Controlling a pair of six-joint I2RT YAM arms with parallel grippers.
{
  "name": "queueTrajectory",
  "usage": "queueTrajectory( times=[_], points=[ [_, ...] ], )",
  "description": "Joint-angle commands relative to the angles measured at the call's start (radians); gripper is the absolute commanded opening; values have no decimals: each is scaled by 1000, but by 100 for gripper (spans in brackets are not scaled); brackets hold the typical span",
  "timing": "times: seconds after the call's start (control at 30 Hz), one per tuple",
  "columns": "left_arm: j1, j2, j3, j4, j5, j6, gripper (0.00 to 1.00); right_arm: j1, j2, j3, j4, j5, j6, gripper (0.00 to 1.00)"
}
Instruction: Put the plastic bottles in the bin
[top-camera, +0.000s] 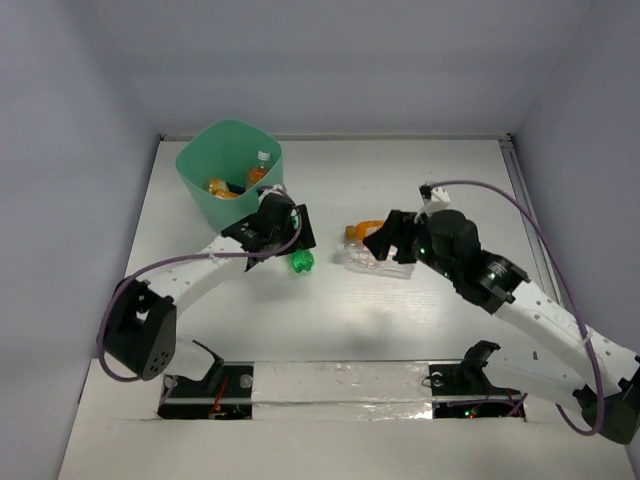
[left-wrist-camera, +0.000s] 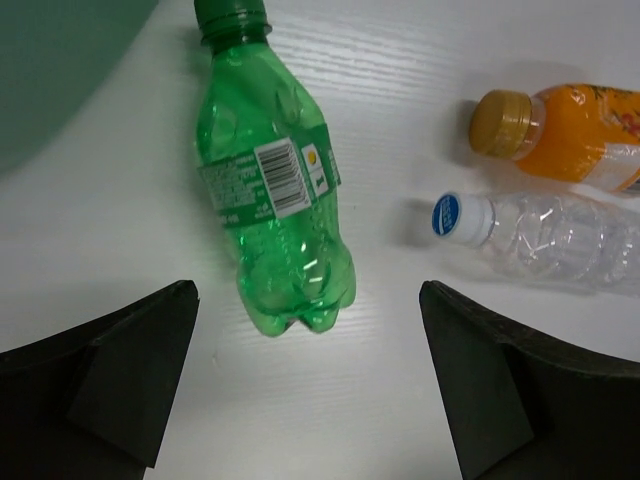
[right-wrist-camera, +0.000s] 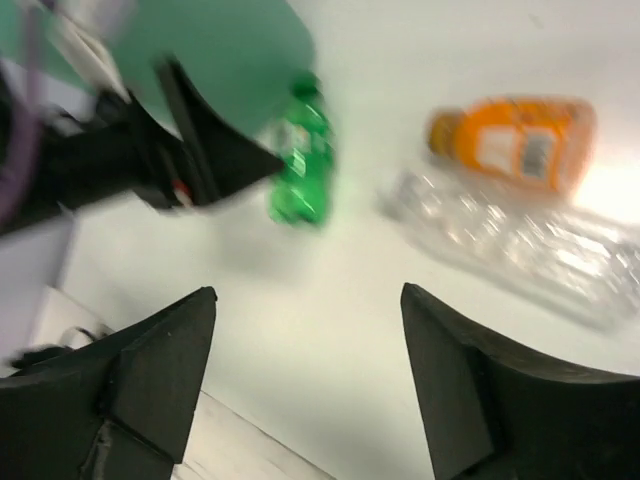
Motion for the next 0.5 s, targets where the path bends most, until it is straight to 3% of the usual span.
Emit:
queueTrajectory(
  times=[0.0, 0.13, 0.27, 0.4, 0.47],
  points=[
    [-5, 65, 68, 58, -51, 5, 92, -26, -106, -127, -37, 19, 41, 81],
    [-5, 152, 93, 78, -54, 5, 92, -97, -97, -197, -86, -20, 20, 90],
    [-5, 244, 114, 87, -69, 6, 91, -163, -1, -145, -180, -34, -78, 99],
    [-5, 292, 136, 99, -81, 5, 88, -201, 101, -59, -227, -36, -188, 100],
    [-5, 303, 139, 105, -81, 5, 81, -212, 182, -19, -249, -48, -227, 100]
  ],
)
